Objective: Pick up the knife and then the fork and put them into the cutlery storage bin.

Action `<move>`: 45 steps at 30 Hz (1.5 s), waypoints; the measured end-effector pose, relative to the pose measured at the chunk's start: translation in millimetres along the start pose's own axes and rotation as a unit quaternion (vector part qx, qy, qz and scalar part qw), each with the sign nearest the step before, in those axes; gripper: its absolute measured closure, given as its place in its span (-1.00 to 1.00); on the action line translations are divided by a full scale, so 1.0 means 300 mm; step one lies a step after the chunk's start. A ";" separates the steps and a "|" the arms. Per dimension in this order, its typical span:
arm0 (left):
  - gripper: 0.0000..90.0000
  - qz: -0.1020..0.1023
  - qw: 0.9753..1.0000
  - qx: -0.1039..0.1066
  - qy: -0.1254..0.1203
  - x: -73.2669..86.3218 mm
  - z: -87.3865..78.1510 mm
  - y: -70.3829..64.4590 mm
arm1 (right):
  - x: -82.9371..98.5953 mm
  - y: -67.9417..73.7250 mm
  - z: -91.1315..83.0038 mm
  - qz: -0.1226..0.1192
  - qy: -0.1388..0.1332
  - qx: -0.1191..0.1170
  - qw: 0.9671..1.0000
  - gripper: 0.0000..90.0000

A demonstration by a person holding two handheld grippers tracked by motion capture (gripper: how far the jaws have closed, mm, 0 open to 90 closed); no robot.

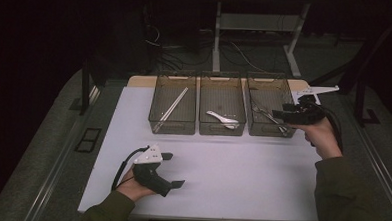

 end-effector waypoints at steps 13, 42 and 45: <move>-1.00 0.000 1.000 -0.003 0.003 0.000 -0.004 0.000 | 0.133 0.134 -0.061 -0.029 -0.035 -0.019 0.999 -0.38; -1.00 0.004 1.000 -0.002 0.001 -0.003 -0.012 -0.002 | 0.450 0.277 -0.074 -0.040 -0.023 -0.047 0.998 -0.68; -1.00 0.004 1.000 -0.002 0.001 -0.003 -0.011 -0.002 | 0.469 0.270 -0.085 -0.038 -0.020 -0.042 0.998 -0.68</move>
Point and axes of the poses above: each handheld gripper's, and its own axes: z roughly forward along the jaws, x roughly out of its underside, y roughly to its left, the point moved 2 cm from there along z, roughly forward along the jaws, and after that the axes turned 4 degrees about z, right-handed, at the moved point
